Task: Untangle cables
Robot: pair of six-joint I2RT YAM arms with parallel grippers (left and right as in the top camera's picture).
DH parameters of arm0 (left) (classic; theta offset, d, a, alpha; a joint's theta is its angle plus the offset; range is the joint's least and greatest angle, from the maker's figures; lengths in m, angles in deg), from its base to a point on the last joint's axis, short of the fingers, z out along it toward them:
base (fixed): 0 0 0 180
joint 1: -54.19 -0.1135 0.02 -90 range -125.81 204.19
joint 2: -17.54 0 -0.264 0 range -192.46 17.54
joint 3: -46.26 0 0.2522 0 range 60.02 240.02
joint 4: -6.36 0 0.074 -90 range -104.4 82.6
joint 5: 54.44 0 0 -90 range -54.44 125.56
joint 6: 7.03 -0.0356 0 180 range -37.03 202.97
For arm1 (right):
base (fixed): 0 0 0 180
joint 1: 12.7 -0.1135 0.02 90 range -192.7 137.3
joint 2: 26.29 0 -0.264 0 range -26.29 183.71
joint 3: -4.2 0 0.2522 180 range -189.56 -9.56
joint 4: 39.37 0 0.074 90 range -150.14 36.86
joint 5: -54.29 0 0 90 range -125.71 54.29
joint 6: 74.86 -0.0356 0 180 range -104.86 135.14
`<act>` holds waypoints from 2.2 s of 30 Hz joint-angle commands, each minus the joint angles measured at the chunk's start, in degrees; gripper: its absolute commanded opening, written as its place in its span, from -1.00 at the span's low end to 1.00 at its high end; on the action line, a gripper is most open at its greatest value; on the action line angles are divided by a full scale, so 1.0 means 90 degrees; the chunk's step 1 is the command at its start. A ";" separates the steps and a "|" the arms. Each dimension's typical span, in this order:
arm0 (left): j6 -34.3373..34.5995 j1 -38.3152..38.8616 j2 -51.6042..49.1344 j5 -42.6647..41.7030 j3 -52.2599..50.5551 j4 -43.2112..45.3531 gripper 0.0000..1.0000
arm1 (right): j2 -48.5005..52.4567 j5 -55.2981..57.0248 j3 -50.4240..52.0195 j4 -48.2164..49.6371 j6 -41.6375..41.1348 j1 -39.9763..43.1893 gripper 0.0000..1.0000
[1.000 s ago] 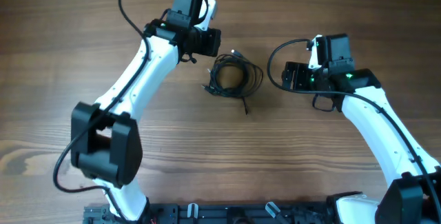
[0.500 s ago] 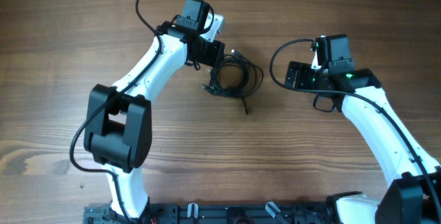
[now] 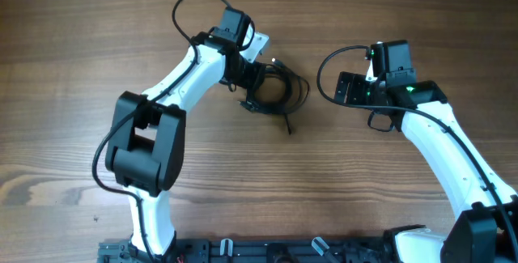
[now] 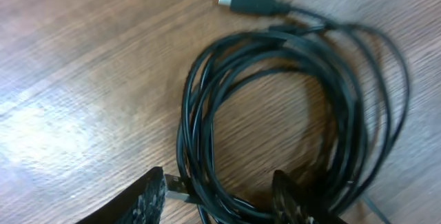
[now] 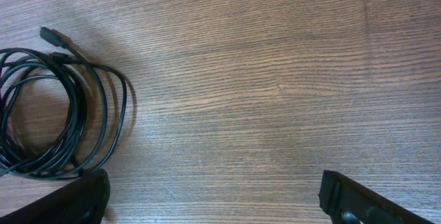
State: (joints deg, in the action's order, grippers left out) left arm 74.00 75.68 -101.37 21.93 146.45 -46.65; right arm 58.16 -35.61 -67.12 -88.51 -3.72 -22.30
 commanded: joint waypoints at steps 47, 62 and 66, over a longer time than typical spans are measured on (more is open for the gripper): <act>0.1423 0.0044 0.3041 -0.2084 -0.0138 0.1248 -0.92 | 0.0095 -0.3194 0.0024 0.1773 0.1171 -0.0022 0.99; 0.1719 0.0636 0.3512 -0.2154 -0.0138 0.1559 -0.91 | 0.0095 -0.3572 0.0024 0.2526 0.0736 -0.0022 0.53; 0.1717 0.0636 0.3512 -0.2152 -0.0138 0.1557 -0.91 | 0.0095 -0.3575 0.0024 0.2800 0.0359 -0.0022 0.78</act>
State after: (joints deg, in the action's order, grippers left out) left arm 88.49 81.41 -71.21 3.92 145.03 -33.05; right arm 58.16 -66.58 -67.05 -64.75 2.60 -22.30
